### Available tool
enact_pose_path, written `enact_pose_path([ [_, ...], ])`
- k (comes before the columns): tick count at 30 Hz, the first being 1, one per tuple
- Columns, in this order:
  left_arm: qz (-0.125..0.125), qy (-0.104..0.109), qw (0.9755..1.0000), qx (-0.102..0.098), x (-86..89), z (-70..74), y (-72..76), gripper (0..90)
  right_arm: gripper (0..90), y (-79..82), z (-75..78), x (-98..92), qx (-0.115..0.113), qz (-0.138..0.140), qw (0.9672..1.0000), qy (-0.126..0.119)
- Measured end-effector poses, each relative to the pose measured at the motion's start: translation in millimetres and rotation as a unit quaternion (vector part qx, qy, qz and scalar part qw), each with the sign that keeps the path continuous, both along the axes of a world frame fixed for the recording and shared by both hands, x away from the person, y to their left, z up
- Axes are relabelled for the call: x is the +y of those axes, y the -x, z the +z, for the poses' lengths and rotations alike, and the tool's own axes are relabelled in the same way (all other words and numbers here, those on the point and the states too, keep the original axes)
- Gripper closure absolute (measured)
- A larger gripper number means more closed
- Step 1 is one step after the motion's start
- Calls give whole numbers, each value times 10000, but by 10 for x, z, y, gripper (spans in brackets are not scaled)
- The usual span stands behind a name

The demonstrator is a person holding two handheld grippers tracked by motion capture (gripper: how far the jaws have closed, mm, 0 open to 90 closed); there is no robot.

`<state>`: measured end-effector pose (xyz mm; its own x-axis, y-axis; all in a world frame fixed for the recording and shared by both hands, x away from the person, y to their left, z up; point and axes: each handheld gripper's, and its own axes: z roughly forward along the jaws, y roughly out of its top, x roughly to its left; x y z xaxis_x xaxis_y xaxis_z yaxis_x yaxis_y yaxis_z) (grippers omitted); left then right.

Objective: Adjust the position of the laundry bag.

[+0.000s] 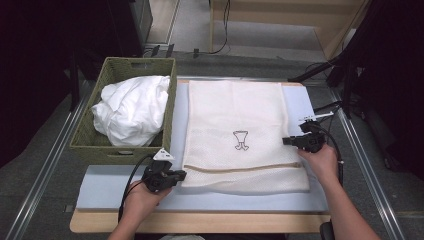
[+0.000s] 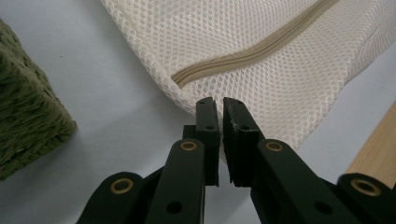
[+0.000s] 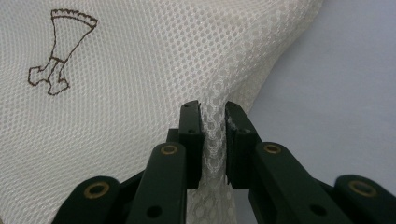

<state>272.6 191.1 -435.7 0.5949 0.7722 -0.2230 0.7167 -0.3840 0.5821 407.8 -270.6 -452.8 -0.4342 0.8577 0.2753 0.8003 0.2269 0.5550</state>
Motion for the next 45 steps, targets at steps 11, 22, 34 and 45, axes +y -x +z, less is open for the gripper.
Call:
enact_pose_path([
  [11,55,70,9999,111,37,-17,-27,834,770,7,-7,-8,30,-33,10000,-50],
  [22,57,231,9996,142,42,10,-27,725,733,40,-27,-13,-6,-12,10000,-10],
  [34,-56,341,9994,53,7,55,-36,625,674,94,-14,-4,-95,-6,9999,79],
  [45,-161,503,9985,-141,-78,122,-56,424,551,205,138,-157,-640,-197,9977,-94],
])
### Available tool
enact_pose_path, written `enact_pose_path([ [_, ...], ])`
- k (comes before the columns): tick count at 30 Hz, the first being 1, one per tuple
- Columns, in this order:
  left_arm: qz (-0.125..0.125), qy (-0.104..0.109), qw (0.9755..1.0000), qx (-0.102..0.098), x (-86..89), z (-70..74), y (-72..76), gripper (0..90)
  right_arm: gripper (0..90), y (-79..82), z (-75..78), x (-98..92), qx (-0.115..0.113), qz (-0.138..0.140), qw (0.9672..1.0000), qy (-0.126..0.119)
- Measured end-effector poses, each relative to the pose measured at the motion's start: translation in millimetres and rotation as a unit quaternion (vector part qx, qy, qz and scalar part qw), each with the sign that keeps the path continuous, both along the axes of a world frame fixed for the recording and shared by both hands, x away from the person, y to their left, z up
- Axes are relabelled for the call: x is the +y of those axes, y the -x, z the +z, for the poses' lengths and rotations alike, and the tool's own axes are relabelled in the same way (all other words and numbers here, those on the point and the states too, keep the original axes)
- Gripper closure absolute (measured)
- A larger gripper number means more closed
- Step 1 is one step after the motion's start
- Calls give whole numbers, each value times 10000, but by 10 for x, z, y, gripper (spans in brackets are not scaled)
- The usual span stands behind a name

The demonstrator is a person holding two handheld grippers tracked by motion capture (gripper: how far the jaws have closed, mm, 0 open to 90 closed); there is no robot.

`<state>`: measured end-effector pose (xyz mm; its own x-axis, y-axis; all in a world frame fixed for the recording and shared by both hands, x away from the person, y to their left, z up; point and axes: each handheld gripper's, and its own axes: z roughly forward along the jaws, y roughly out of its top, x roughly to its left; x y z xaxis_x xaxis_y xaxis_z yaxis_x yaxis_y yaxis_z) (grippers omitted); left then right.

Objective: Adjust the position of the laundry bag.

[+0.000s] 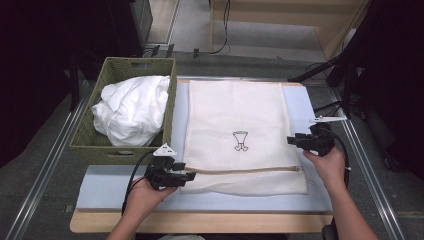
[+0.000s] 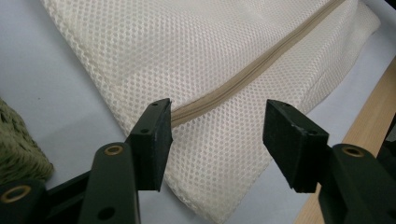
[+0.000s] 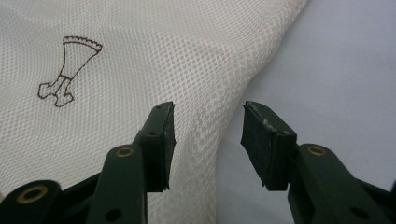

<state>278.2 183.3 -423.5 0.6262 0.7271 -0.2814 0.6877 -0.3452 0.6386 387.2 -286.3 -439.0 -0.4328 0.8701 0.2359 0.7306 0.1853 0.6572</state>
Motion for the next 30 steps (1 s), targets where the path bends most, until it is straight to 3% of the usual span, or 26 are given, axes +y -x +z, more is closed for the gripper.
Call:
enact_pose_path([
  [5,-130,-25,9998,-127,-50,62,-15,392,536,96,63,11,-101,34,9999,94],
  [13,-339,-24,9993,-140,-171,79,-46,384,537,280,119,-21,-152,51,9998,142],
  [30,-731,-22,9971,-199,-378,83,-133,384,591,656,123,-131,-19,25,9999,135],
])
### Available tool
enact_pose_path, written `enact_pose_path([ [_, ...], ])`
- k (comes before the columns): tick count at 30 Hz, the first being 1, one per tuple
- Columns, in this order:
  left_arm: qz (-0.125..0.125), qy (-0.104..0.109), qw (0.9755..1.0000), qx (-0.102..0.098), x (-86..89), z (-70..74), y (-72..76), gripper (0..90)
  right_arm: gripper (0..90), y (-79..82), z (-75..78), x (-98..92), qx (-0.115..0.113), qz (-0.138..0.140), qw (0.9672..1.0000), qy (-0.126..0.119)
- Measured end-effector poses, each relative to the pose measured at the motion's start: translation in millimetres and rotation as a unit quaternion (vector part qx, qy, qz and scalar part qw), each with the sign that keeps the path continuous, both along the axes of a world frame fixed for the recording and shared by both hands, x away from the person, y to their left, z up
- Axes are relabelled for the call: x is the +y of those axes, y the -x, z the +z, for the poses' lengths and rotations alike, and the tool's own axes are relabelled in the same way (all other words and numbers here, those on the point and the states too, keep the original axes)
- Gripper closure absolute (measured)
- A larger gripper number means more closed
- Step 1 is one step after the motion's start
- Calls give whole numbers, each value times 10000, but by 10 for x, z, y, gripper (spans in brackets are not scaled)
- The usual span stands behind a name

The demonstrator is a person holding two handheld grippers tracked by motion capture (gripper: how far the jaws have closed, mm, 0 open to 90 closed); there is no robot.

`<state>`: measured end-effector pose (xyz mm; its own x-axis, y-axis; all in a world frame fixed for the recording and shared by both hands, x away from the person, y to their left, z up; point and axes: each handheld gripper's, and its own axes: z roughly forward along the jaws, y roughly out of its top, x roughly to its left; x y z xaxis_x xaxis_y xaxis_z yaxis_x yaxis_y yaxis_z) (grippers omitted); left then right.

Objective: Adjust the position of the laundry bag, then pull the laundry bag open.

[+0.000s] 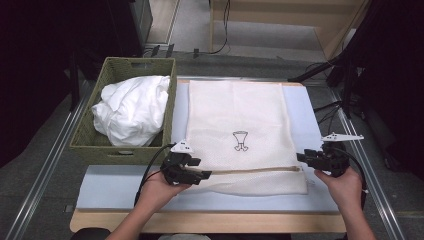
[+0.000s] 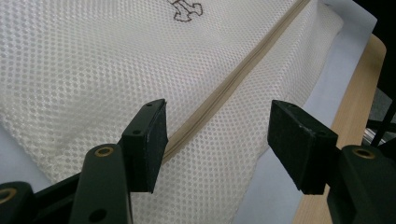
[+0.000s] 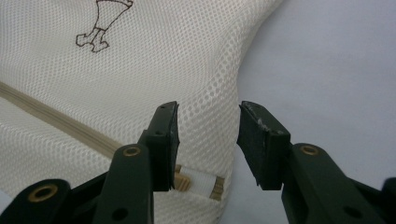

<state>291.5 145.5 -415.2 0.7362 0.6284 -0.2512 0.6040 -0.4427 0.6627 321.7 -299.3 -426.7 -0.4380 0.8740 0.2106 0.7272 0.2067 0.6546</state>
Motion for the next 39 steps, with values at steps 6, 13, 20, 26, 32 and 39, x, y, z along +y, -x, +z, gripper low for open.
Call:
enact_pose_path([
  [6,-101,-6,9999,0,-44,-4,-18,384,610,116,-7,-32,25,-13,10000,-49],
  [13,-192,-14,9998,-18,-99,-10,-31,384,617,174,-22,-54,38,-65,10000,-16],
  [20,-236,-5,9997,0,-128,-15,-44,384,705,182,-58,-91,81,-96,9998,-129],
  [26,-273,-39,9996,-17,-156,-18,-45,384,855,134,-140,-56,325,7,9991,-271],
  [32,-293,-34,9996,-35,-170,-27,-46,384,900,37,-234,7,422,102,9989,-199],
  [39,-320,-48,9995,-43,-190,-37,-40,384,900,-35,-349,32,708,317,9969,-107],
])
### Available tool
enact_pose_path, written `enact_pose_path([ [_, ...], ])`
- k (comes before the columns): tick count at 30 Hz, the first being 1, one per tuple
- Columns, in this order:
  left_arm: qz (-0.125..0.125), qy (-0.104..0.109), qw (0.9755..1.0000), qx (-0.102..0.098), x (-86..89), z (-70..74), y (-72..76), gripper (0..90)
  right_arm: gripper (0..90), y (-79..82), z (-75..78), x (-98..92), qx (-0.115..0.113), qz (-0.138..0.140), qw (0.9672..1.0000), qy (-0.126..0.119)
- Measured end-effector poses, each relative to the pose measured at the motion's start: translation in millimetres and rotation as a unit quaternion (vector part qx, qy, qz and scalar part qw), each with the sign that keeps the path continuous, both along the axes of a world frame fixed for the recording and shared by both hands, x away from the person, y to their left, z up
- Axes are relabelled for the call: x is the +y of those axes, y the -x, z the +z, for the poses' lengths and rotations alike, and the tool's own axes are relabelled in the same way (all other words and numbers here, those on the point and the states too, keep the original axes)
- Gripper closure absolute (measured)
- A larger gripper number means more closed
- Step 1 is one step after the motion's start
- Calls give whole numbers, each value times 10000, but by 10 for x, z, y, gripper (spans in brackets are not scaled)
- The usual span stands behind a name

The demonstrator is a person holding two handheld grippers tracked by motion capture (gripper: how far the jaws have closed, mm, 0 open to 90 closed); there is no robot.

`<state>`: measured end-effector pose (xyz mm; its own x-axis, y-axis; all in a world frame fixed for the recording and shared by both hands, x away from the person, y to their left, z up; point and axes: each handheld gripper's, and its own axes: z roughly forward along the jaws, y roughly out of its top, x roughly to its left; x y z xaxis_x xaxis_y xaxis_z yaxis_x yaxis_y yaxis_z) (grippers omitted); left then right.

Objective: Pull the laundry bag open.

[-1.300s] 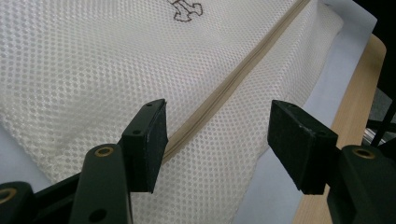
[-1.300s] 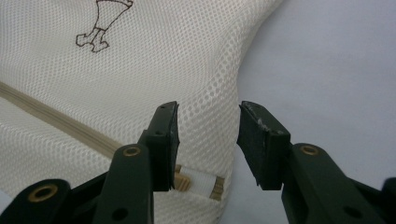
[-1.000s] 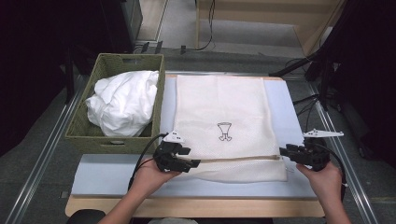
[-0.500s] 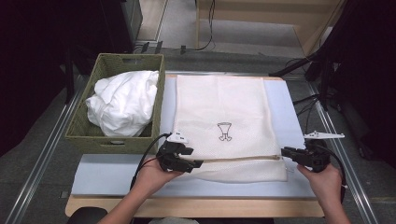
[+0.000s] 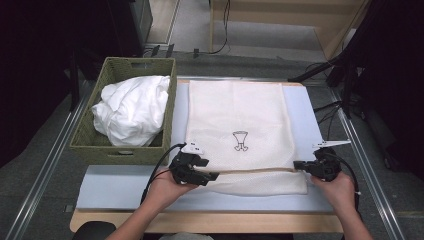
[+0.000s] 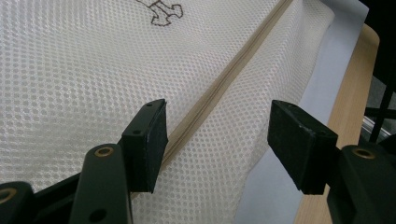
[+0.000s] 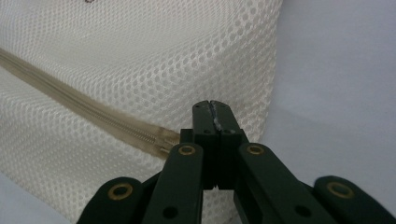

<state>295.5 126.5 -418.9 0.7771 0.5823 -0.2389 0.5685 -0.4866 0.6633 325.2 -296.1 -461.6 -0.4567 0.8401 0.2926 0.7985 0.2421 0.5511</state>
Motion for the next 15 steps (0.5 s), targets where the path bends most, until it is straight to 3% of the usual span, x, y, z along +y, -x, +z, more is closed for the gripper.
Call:
enact_pose_path([
  [7,11,-28,10000,-18,-5,-3,-2,385,900,46,-28,-35,221,174,9995,-137],
  [15,-13,-74,10000,-11,-12,-18,-7,384,900,105,55,25,155,254,9993,-207],
])
